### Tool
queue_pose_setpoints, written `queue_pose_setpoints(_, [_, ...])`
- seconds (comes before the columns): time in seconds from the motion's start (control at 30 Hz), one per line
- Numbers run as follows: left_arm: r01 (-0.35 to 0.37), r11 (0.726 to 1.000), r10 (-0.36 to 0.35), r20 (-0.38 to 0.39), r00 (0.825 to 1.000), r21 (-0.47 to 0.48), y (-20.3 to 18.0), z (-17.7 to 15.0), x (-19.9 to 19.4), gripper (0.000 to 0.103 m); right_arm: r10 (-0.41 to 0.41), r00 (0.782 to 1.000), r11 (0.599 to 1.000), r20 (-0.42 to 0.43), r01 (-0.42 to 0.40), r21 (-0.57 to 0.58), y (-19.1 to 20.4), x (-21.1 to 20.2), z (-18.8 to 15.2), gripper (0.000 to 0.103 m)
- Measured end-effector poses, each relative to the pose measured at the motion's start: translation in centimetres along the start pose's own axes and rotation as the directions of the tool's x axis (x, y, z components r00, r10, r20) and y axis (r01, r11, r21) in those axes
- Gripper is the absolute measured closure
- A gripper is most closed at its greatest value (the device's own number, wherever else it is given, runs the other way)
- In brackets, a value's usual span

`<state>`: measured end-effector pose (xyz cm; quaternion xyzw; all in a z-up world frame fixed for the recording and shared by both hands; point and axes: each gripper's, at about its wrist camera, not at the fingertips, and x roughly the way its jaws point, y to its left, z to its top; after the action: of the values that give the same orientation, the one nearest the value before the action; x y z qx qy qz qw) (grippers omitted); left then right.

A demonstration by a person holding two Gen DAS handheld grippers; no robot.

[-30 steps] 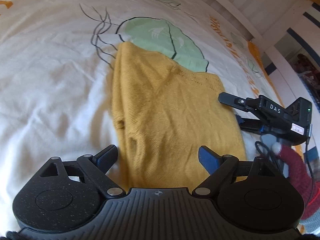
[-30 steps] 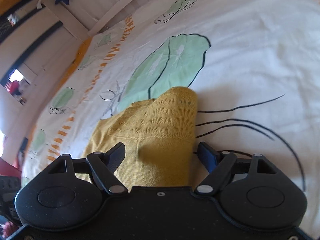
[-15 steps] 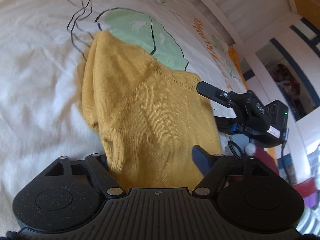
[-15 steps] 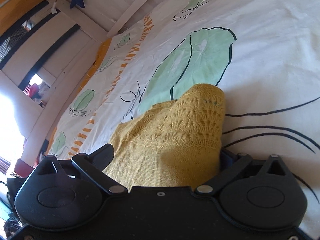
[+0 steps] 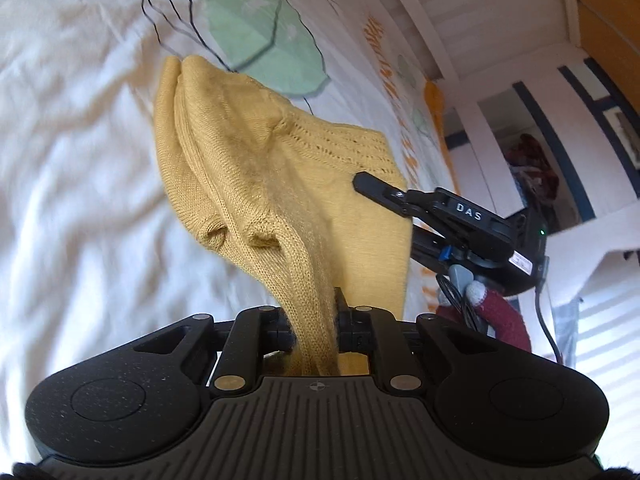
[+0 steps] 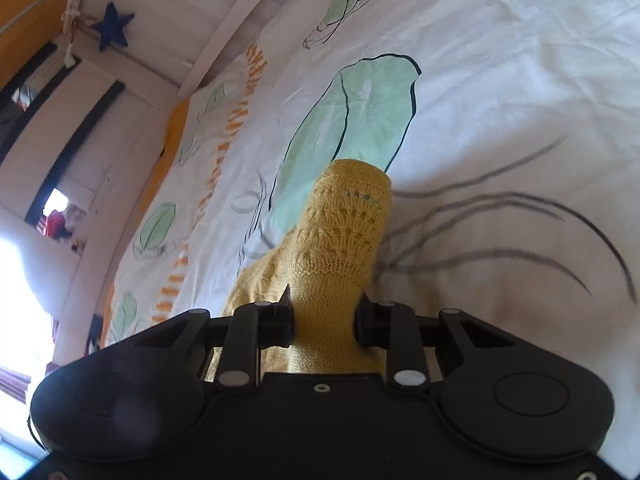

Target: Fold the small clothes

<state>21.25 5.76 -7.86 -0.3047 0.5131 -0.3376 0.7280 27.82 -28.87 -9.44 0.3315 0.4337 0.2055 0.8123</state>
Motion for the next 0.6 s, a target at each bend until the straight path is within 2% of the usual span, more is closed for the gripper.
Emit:
queue_pose_setpoints(0.2, [0.065,0.998,-0.066,-0.077,0.995,-0.016,-2.0,-7.6,-1.3,0.089,-0.049,0.996,0.998,-0.079,0.052,0.038,-0.3,-6.5,-7.3,0.066])
queue_pose_setpoints(0.3, [0.037,0.999,-0.037,-0.078,0.996,0.003,-2.3,-10.5,-1.9,0.089,-0.058,0.995,0.997,-0.081,0.062,0.044,-0.4,-8.9,-10.0,0.064])
queue_pose_setpoints(0.4, [-0.099,0.995,0.099,-0.004,0.995,0.008,-2.1,-11.6,-2.4,0.087,-0.151,0.988,0.988,-0.026,0.150,-0.033,-0.2,-10.0,-11.6,0.059])
queue_pose_setpoints(0.43, [-0.165,0.986,0.165,0.028,0.986,0.019,-2.1,-11.7,-2.6,0.083,-0.202,0.979,0.977,0.007,0.202,-0.067,-0.1,-10.1,-11.9,0.054])
queue_pose_setpoints(0.47, [-0.244,0.969,0.242,0.062,0.968,0.042,-2.1,-11.9,-2.7,0.080,-0.247,0.968,0.964,0.044,0.250,-0.093,0.0,-9.9,-12.1,0.051])
queue_pose_setpoints(0.5, [-0.305,0.950,0.299,0.088,0.950,0.065,-2.3,-11.9,-2.8,0.071,-0.282,0.956,0.950,0.083,0.290,-0.112,0.0,-9.8,-12.3,0.045])
queue_pose_setpoints(0.53, [-0.340,0.937,0.330,0.114,0.937,0.086,-2.4,-12.0,-2.8,0.069,-0.307,0.945,0.939,0.116,0.320,-0.125,0.0,-9.6,-12.4,0.042])
queue_pose_setpoints(0.6, [-0.375,0.920,0.358,0.142,0.923,0.112,-2.8,-12.2,-2.8,0.068,-0.325,0.932,0.926,0.161,0.348,-0.147,0.1,-9.2,-12.7,0.041])
